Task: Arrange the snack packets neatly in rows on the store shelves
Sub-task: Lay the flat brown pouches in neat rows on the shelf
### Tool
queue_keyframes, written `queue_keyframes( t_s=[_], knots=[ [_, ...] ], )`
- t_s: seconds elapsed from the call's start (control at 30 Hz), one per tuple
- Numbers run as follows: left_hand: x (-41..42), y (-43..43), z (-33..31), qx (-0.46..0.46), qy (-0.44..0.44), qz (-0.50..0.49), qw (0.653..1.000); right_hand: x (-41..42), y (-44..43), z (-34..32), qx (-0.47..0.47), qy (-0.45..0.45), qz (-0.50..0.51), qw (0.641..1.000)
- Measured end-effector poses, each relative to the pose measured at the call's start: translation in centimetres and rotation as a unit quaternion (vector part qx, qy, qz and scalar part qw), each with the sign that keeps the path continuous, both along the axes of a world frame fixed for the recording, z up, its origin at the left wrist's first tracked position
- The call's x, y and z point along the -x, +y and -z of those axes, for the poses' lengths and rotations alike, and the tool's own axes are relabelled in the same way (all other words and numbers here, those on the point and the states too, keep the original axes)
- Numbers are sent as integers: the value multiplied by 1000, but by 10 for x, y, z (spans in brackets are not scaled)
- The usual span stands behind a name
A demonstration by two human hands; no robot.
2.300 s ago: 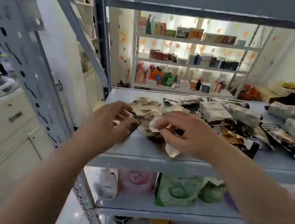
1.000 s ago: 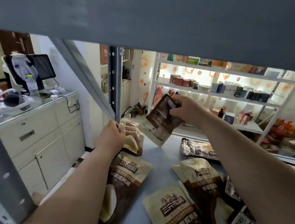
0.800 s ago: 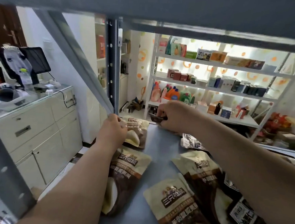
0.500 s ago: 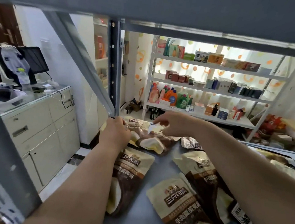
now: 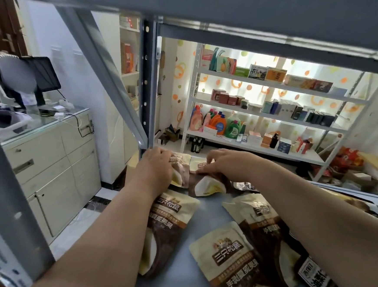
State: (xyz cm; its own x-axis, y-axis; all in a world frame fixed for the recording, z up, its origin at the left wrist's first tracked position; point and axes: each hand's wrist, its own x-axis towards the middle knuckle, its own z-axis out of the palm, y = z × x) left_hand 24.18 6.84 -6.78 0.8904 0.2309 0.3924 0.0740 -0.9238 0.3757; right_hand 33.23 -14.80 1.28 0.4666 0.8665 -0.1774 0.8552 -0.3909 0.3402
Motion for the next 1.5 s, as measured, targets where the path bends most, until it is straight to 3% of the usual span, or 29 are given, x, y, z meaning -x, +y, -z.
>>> queue_keyframes(
  t_s=[0.1, 0.2, 0.27, 0.37, 0.5, 0.6, 0.7, 0.77, 0.87, 0.97, 1.2, 1.33, 1.5],
  knots=[
    [-5, -7, 0, -69, 79, 86, 991, 10, 7, -1, -68, 88, 86, 990],
    [-7, -5, 4, -61, 188, 101, 975, 25, 19, 14, -15, 119, 167, 979],
    [-7, -2, 6, -28, 208, 106, 972, 30, 20, 21, 3, 131, 210, 969],
    [-5, 1, 5, 10, 207, 103, 973, 30, 16, 23, -20, 141, 240, 960],
    [10, -9, -11, -12, 175, 101, 979, 39, 12, 19, -45, 167, 253, 952],
    [34, -24, -46, -101, 27, 67, 992, 62, 5, -2, -152, 162, 221, 950],
    [68, -42, -90, -94, -63, 65, 991, 107, -22, -17, -249, 119, 122, 954],
    [98, -56, -102, -92, -37, 108, 989, 149, -47, -15, -248, 123, 82, 958],
    [138, -67, -86, -71, 48, 171, 981, 189, -80, 2, -166, 143, 103, 970],
    [160, -64, -49, -86, 141, 151, 975, 210, -93, 22, -144, 145, 117, 972],
    [175, -54, -7, -70, 65, 115, 989, 215, -59, 51, -207, 81, 114, 968],
    [176, -50, -1, -76, 68, 77, 992, 197, -22, 55, -174, 23, 189, 966],
    [174, -50, 2, -73, 70, 66, 993, 187, 5, 57, -183, 37, 269, 945]
  ],
)
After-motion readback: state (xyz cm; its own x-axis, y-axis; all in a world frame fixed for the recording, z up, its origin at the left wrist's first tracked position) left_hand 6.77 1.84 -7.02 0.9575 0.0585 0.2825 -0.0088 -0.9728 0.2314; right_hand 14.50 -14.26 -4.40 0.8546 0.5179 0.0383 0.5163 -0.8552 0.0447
